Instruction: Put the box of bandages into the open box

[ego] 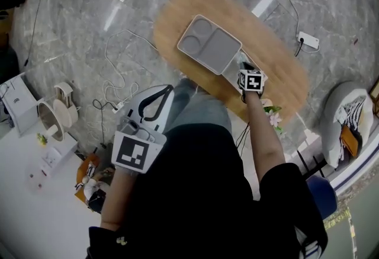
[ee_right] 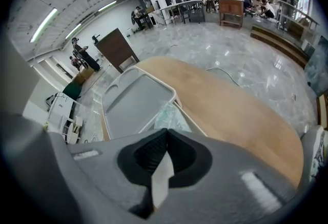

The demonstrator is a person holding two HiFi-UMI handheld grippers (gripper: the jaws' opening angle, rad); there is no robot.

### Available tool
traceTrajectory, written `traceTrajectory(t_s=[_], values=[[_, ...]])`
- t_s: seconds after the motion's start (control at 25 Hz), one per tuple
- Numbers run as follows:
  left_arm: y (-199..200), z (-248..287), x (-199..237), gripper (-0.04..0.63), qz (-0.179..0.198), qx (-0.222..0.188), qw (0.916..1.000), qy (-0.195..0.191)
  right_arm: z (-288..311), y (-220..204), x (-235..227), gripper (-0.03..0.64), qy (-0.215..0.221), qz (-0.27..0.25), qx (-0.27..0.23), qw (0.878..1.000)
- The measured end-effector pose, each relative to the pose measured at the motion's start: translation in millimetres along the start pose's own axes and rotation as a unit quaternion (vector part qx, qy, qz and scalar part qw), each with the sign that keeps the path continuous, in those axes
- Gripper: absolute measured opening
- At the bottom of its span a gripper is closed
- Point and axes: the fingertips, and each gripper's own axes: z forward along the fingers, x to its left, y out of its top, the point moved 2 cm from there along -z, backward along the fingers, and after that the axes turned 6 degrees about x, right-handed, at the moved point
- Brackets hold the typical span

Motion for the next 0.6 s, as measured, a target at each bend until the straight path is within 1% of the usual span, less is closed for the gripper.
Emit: traceTrajectory(t_s=[0.12,0.24,0.44,0.6], values=[[-3.5,0.2,4.6,0.011,-0.019,0.005,0.9998,0.008,11.7,-3.4,-4.8,-0.002,-0.002,-0.005,0.021,1.000],[-8.3,0.2,7.7,0.011,-0.026,0.008,0.9995,0.017,17.6,-6.5,-10.0,-0.002,-0.012,0.000,0.035,0.999],[-13.7,0.9,9.8,0.011,-0.035,0.013,0.9991,0.020,28.4,-11.9,-10.3,0.004,-0.009,-0.004,0.056,0.998],[-16.3,-1.9,14.3,0.011,-0.036,0.012,0.9991,0.020,32.9,-15.6,-4.8,0.040,-0.008,-0.001,0.066,0.998]])
